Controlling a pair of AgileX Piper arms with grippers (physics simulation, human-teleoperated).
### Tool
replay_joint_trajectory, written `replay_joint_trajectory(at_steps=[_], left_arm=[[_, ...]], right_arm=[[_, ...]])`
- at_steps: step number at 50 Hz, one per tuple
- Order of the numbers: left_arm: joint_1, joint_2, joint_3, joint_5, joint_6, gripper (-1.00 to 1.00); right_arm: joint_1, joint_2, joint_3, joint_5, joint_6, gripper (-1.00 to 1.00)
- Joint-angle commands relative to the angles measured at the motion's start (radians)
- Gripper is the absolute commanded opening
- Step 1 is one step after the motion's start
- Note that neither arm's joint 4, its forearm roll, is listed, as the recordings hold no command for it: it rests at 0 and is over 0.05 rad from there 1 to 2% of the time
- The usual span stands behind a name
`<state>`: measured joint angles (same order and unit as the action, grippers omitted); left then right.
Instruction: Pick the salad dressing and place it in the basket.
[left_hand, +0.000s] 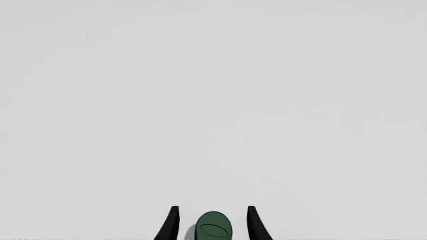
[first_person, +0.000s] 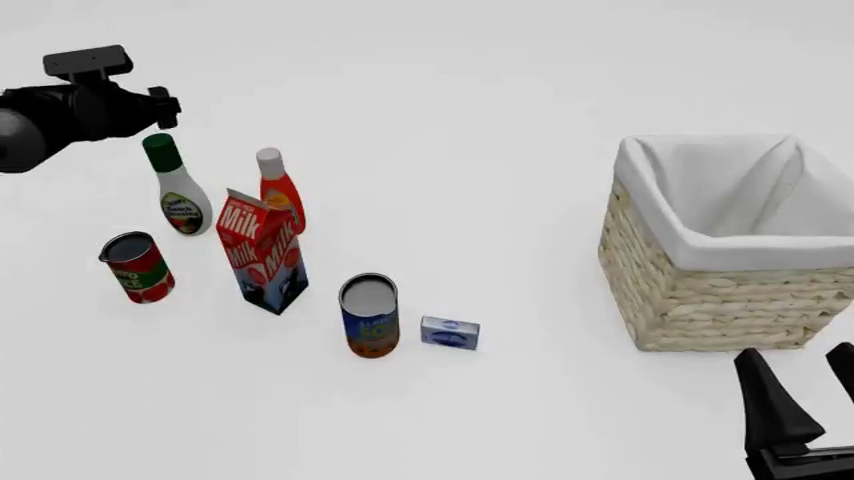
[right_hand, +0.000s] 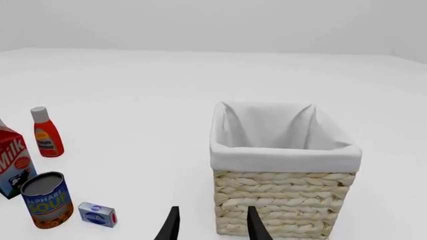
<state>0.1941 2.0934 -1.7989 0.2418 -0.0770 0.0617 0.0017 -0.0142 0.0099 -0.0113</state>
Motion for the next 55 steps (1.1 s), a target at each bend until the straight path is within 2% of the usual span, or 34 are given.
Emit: replay_joint_trajectory(at_steps=[1, 34, 53, 54, 55], left_arm=[[-0.002, 0.029, 0.021, -0.028, 0.005, 1.00], [-0.013, 0.109, 0.045, -0.069, 0.003, 1.00], [-0.020, 0.087, 0.118, -0.132, 0.028, 1.00], [-0.021, 0.081, 0.124, -0.137, 0.034, -1.00], [-0.018, 0.075, 0.129, -0.141, 0.042, -1.00]], right_arm=[[-0.003, -0.001, 0.005, -0.002, 0.002, 1.00], [-0.004, -0.001, 0.010, -0.017, 0.012, 1.00], [-0.004, -0.002, 0.006, -0.018, 0.013, 1.00], [-0.005, -0.002, 0.006, -0.018, 0.013, 1.00], [-0.005, -0.002, 0.005, -0.017, 0.012, 1.00]])
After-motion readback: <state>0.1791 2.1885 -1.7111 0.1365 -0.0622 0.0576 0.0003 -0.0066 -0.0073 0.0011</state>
